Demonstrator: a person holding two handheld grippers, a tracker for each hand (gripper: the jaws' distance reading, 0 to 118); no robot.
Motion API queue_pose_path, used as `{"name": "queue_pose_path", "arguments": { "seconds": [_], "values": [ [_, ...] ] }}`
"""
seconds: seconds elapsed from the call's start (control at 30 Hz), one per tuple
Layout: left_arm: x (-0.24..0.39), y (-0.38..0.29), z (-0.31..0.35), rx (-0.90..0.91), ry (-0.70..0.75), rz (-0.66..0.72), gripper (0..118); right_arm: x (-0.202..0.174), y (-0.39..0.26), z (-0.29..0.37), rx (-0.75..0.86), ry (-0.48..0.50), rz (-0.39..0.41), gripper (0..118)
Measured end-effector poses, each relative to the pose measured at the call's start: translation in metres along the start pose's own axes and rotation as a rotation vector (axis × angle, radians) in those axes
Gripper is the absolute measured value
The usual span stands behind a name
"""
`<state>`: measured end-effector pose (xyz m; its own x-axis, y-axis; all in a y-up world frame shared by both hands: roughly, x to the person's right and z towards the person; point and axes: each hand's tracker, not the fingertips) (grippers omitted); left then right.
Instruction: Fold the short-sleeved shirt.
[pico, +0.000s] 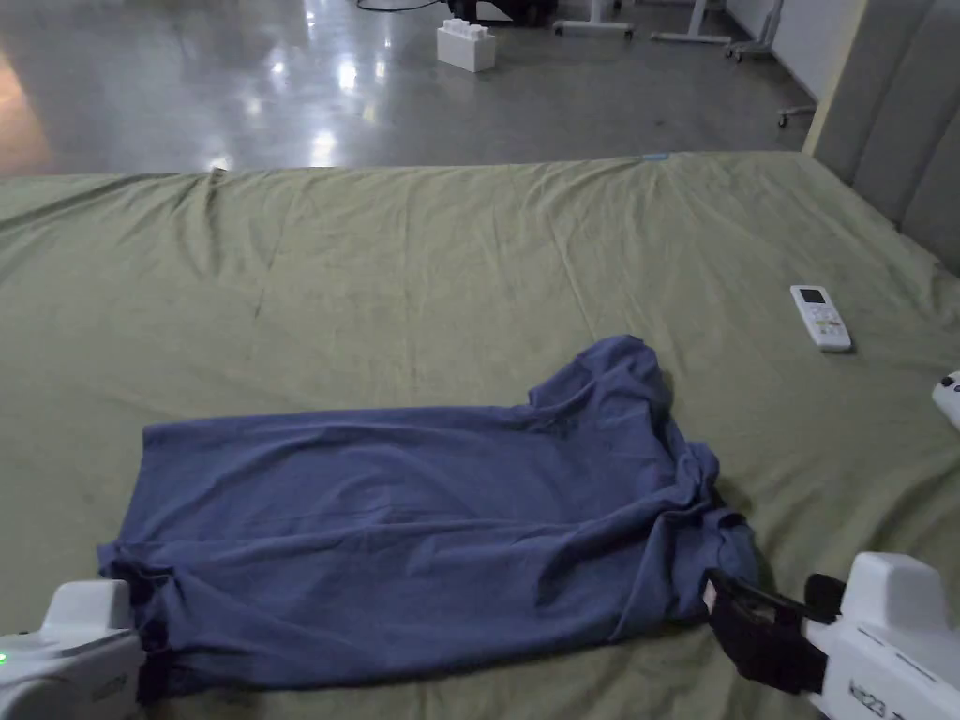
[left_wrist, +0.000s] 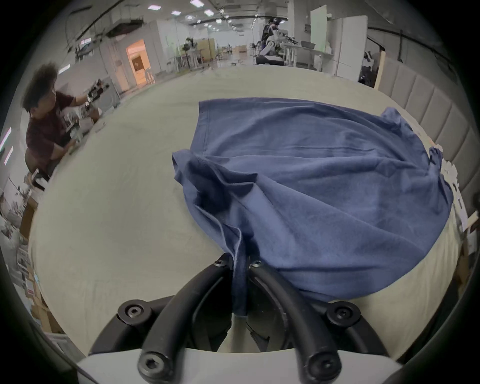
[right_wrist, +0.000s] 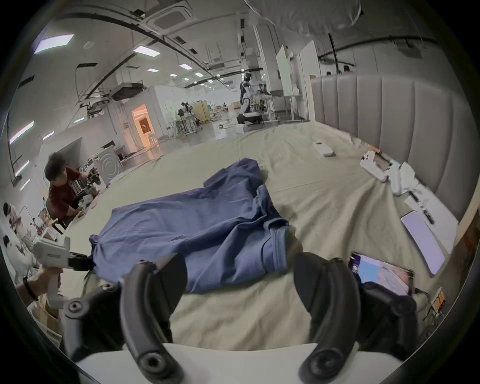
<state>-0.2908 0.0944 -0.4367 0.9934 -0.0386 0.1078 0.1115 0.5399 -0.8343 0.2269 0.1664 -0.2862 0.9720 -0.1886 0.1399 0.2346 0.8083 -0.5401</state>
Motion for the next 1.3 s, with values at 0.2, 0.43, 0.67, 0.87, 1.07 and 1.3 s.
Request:
{"name": "queue_pose_path", "arguments": {
  "seconds": [0.2, 0.43, 0.67, 0.87, 1.07, 1.3],
  "values": [
    [-0.002, -0.003, 0.005, 0.011, -0.021, 0.014, 9, 0.027, 0.000, -0.088, -0.160, -0.120, -0.026, 44],
    [-0.010, -0.008, 0.008, 0.056, -0.038, 0.051, 9, 0.016, -0.013, -0.098, -0.166, -0.085, 0.084, 13],
    [-0.029, -0.009, 0.094, 0.276, -0.131, 0.221, 8, 0.005, 0.020, -0.028, -0.036, -0.094, 0.081, 11],
    [-0.042, -0.044, 0.135, 0.284, -0.174, 0.267, 8, 0.004, 0.013, 0.038, -0.006, -0.092, 0.063, 11],
    [-0.048, -0.118, 0.138, 0.232, -0.212, 0.288, 8, 0.009, -0.042, 0.077, -0.075, -0.096, 0.062, 11],
    [-0.051, -0.142, 0.102, 0.158, -0.081, 0.359, 87, 0.023, -0.080, 0.049, -0.173, -0.125, 0.014, 73]
  ]
}}
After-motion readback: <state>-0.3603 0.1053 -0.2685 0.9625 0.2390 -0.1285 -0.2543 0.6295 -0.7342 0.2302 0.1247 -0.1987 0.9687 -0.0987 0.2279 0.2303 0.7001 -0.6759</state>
